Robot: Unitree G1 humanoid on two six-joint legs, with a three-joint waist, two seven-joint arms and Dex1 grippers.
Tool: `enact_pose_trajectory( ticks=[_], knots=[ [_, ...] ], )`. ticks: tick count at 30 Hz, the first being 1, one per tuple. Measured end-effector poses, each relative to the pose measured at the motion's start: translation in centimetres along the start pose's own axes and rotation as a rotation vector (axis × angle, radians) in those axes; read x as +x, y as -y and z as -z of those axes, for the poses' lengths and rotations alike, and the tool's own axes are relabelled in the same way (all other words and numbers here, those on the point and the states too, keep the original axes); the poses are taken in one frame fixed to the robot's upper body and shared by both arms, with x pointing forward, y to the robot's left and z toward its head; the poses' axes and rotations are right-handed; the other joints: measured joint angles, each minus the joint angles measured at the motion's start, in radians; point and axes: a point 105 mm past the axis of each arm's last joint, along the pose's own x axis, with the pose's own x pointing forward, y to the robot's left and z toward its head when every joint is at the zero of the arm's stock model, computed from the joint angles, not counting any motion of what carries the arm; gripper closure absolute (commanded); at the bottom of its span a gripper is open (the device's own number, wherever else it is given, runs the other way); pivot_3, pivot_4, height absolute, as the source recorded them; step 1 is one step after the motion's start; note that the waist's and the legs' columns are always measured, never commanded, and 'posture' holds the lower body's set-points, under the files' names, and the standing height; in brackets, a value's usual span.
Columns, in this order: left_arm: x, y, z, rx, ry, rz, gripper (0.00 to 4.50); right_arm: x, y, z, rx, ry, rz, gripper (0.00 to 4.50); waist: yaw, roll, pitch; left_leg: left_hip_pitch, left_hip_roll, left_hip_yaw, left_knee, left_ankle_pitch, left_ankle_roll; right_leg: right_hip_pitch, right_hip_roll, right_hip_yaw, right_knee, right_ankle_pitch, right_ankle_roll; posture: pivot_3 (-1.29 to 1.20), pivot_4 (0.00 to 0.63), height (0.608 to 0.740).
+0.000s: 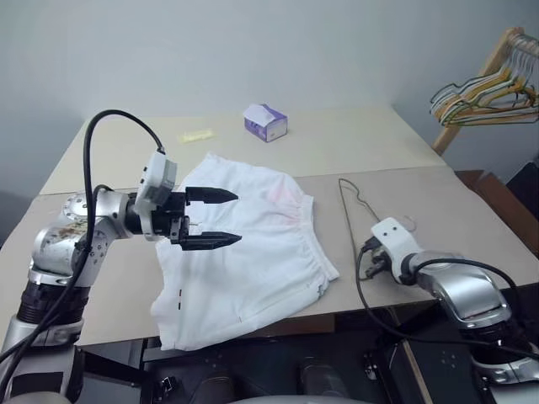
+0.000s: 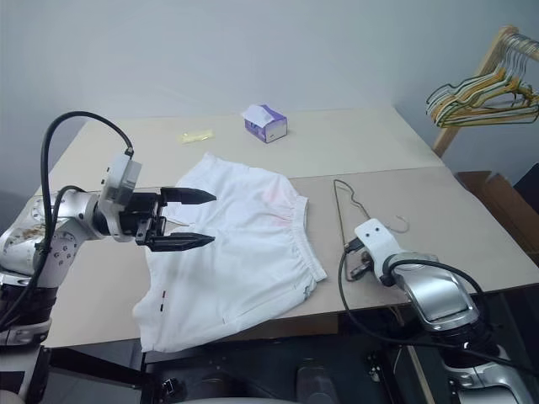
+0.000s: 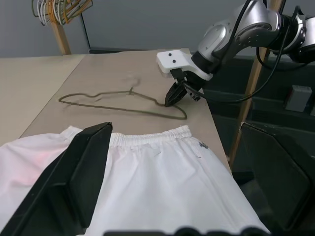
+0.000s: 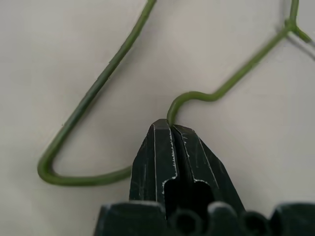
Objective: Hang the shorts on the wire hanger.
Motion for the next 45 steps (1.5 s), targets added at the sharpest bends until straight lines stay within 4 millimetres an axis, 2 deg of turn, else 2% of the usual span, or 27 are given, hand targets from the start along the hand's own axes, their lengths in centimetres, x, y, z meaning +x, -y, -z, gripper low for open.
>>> enact_pose_trajectory(
  ticks=[3,5,8,11,13,14,18,21,25,31,36,39,45],
  knots=[
    [0.3,-0.1,-0.2,0.007,0.011,0.007,0.0,0.0,1.6,-0.2,-0.114,0.044,0.052,4.43,-0.003,0.0,0.0,0.0,0.0,0.0,0.0,0.0,0.0,0.0,0.0,0.0,0.0,0.0,0.0,-0.13,0.0,0.74],
    [0.7,-0.5,-0.8,0.025,0.024,0.001,0.0,-0.4,2.9,-1.2,-0.233,0.12,0.109,4.43,-0.004,0.0,0.0,0.0,0.0,0.0,0.0,0.0,0.0,-0.001,0.0,0.0,0.0,0.0,0.0,-0.13,0.0,0.74],
    [0.9,-1.4,-1.2,0.041,0.03,-0.031,0.0,-1.4,5.2,-3.7,-0.522,0.275,0.248,4.43,-0.007,0.0,0.0,0.0,0.0,0.001,0.0,0.0,0.0,-0.001,0.0,0.001,0.0,0.0,0.001,-0.13,0.0,0.74],
    [1.0,-2.6,-1.5,0.013,0.033,-0.072,0.0,-3.2,6.9,-7.1,-0.918,0.461,0.402,4.43,-0.023,0.0,0.0,-0.001,0.0,0.001,0.0,0.0,0.0,-0.003,0.0,0.001,0.0,0.0,0.001,-0.13,0.0,0.74],
    [0.9,-3.5,-2.2,0.01,0.024,-0.099,0.0,-4.7,6.8,-9.6,-1.156,0.603,0.482,4.43,-0.03,0.0,0.0,-0.002,0.0,0.001,0.0,0.0,0.0,-0.004,0.0,0.001,0.0,0.0,0.001,-0.13,0.0,0.74],
    [0.9,-3.8,-2.5,0.015,0.023,-0.106,0.0,-5.1,6.5,-10.3,-1.221,0.651,0.496,4.43,-0.033,0.0,0.0,-0.002,0.0,0.001,0.0,0.0,0.0,-0.004,0.0,0.002,0.0,0.0,0.001,-0.13,0.0,0.74],
    [0.7,-5.1,-3.2,-0.035,0.005,-0.135,0.0,-5.1,4.8,-11.3,-1.513,0.795,0.529,4.43,-0.05,0.0,0.0,-0.003,-0.001,-0.001,0.0,0.0,0.0,-0.006,-0.001,0.005,0.001,0.0,0.001,-0.13,0.0,0.74],
    [0.9,-5.4,-3.1,-0.077,-0.012,-0.134,0.0,-5.5,3.6,-12.9,-1.652,0.903,0.571,4.43,-0.058,0.0,0.0,-0.004,-0.002,-0.001,0.0,0.0,0.0,-0.011,-0.001,0.011,0.002,0.002,0.003,-0.13,0.0,0.74],
    [1.9,-5.2,-1.7,-0.117,-0.077,-0.097,0.0,-6.3,2.8,-14.8,-1.703,1.013,0.622,4.43,-0.073,0.0,0.0,-0.005,-0.003,0.002,0.0,0.0,0.0,-0.012,-0.001,0.015,0.001,0.003,0.005,-0.13,0.0,0.74],
    [2.7,-5.2,0.9,-0.073,-0.252,-0.091,0.0,-5.9,2.0,-15.4,-1.746,1.052,0.599,4.43,-0.082,0.0,0.0,-0.005,-0.003,0.004,0.0,0.0,0.001,-0.014,-0.001,0.019,0.001,0.004,0.006,-0.12,0.0,0.74],
    [2.6,-5.2,2.3,-0.061,-0.318,-0.112,0.0,-6.2,1.8,-16.3,-1.765,1.075,0.607,4.43,-0.085,0.0,0.0,-0.004,-0.002,0.005,0.0,0.0,0.001,-0.014,0.0,0.02,0.002,0.005,0.005,-0.1,0.0,0.74],
    [2.5,-5.0,3.2,-0.056,-0.361,-0.126,0.6,-6.4,1.3,-16.9,-1.768,1.104,0.604,4.5,-0.085,0.0,0.0,-0.003,-0.002,0.005,0.0,0.0,0.001,-0.014,0.0,0.021,0.002,0.005,0.005,-0.09,0.0,0.74],
    [2.2,-5.0,4.1,-0.046,-0.412,-0.146,2.58,-6.1,1.0,-17.2,-1.762,1.111,0.595,4.5,-0.079,0.0,0.0,-0.003,-0.002,0.005,0.0,0.0,0.001,-0.014,0.0,0.021,0.002,0.005,0.006,-0.09,0.0,0.74]
  ],
)
